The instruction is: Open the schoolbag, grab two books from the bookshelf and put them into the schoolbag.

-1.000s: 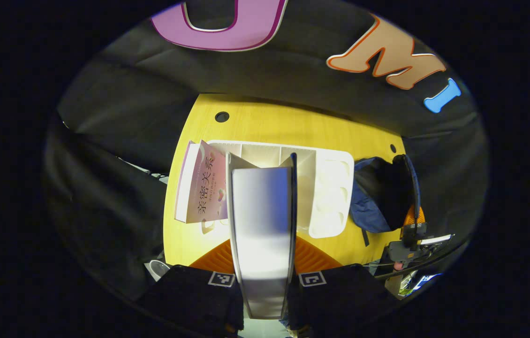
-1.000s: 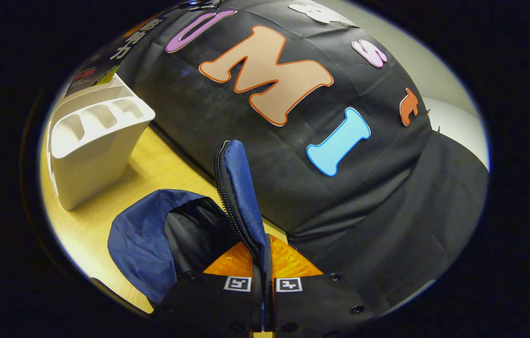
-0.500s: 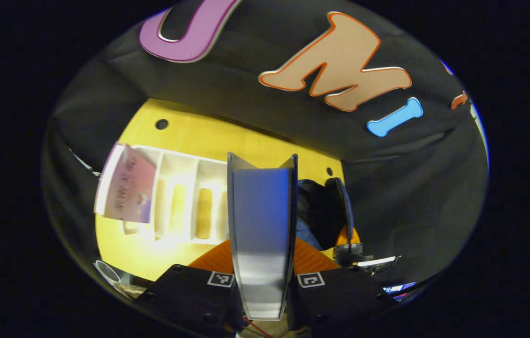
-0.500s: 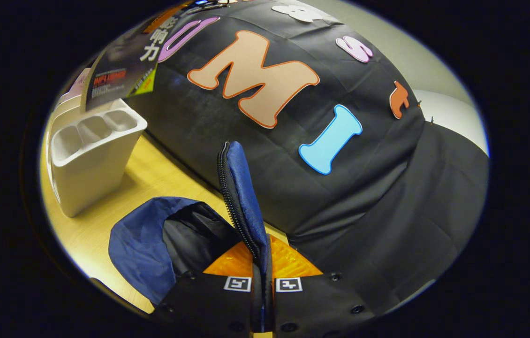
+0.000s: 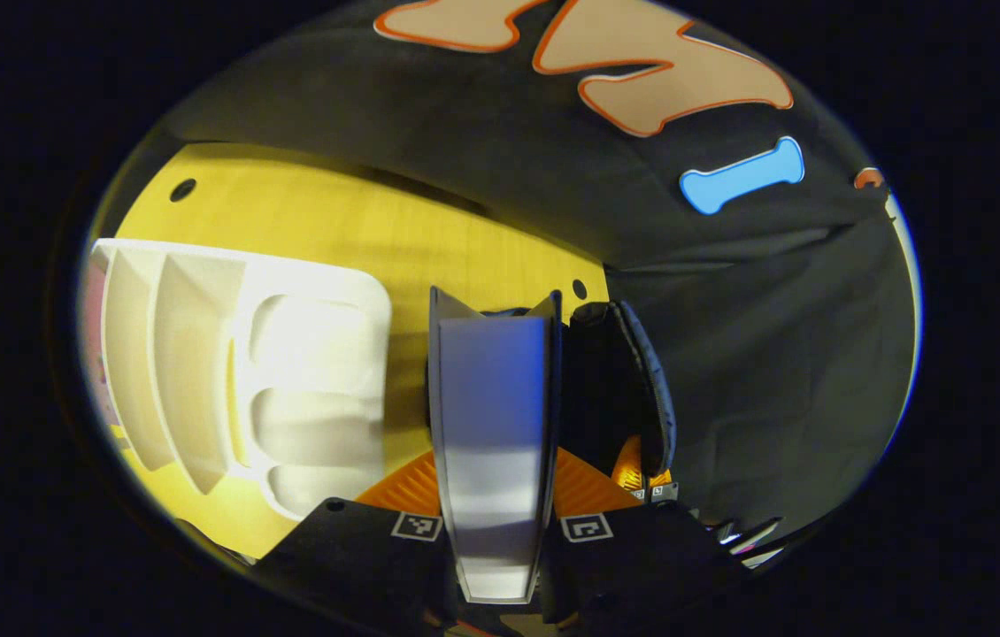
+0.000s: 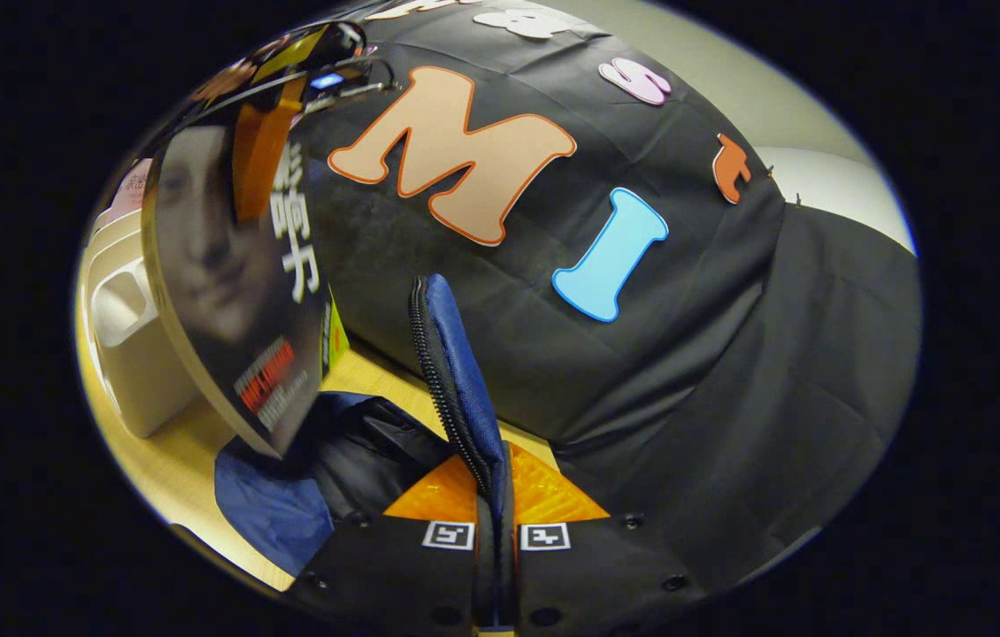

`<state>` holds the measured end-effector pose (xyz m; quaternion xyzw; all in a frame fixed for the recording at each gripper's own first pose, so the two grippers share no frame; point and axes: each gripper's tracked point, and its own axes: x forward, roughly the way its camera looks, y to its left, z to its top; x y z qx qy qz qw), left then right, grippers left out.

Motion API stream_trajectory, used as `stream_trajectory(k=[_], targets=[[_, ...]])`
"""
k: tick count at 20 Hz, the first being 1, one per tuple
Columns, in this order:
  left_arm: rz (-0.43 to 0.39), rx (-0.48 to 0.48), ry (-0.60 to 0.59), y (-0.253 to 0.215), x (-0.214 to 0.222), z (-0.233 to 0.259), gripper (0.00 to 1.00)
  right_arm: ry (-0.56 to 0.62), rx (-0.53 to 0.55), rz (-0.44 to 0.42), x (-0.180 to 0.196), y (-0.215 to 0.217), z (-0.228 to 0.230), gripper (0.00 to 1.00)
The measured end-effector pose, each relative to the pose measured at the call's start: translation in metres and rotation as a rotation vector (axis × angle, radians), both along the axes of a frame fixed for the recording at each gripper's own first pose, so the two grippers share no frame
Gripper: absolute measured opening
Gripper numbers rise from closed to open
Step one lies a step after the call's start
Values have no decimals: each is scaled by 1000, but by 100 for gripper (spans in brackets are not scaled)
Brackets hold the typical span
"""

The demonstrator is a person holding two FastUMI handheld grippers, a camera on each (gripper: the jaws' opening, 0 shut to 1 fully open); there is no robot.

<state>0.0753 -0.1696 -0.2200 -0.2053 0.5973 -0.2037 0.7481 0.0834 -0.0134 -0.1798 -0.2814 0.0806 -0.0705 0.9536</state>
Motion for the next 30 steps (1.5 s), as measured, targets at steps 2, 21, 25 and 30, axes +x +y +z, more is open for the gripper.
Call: stream_trajectory(k=[2, 21, 25, 30], targets=[[-23, -53, 27, -28, -7, -24, 34, -2, 8, 5, 2, 1, 0, 5], [-100, -415, 60, -143, -29, -117, 33, -21, 101, 14, 5, -7, 1, 5], [-102, -437, 55, -142, -29, -115, 36, -17, 88, 15, 4, -12, -2, 4], [-115, -340, -11, -136, -21, -101, 60, -20, 87, 14, 3, -18, -2, 4]])
